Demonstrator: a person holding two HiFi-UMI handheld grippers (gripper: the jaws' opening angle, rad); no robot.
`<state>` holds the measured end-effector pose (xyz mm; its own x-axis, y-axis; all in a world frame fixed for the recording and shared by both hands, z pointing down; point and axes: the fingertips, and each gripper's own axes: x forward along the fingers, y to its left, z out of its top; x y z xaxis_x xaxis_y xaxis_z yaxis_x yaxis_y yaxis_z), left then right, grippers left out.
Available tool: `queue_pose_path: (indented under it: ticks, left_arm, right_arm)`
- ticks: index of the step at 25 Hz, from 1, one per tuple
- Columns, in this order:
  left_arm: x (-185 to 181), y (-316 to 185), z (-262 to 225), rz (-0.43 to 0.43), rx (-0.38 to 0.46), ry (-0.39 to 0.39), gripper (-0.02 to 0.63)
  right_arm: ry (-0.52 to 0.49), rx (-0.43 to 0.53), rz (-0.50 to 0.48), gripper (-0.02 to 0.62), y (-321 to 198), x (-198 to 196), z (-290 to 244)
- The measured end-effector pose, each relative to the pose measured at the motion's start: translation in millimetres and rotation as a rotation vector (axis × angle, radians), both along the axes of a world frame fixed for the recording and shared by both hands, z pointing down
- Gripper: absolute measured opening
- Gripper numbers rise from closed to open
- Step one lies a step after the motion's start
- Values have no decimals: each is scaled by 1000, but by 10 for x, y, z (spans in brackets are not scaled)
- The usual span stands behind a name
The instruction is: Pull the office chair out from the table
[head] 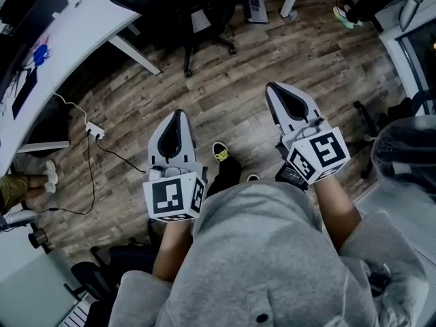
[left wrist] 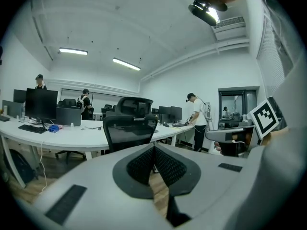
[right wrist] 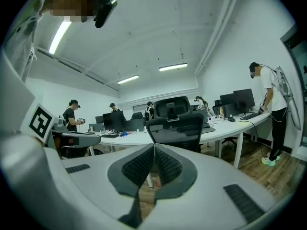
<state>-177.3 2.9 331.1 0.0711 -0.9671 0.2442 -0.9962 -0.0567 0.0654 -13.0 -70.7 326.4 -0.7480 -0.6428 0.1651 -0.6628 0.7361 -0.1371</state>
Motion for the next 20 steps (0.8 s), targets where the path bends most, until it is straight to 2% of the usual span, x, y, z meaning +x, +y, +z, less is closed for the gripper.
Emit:
queue_pose_path:
  ticks: [12,20]
  left_arm:
    - [-549,-439,-70,34,20,1,12]
    - [-722,-579,-98,62,40,14,12]
  right_arm:
    - [0,32,13,29,-400,-592,-129]
    - [24,61,23,29,-439,-798,-174]
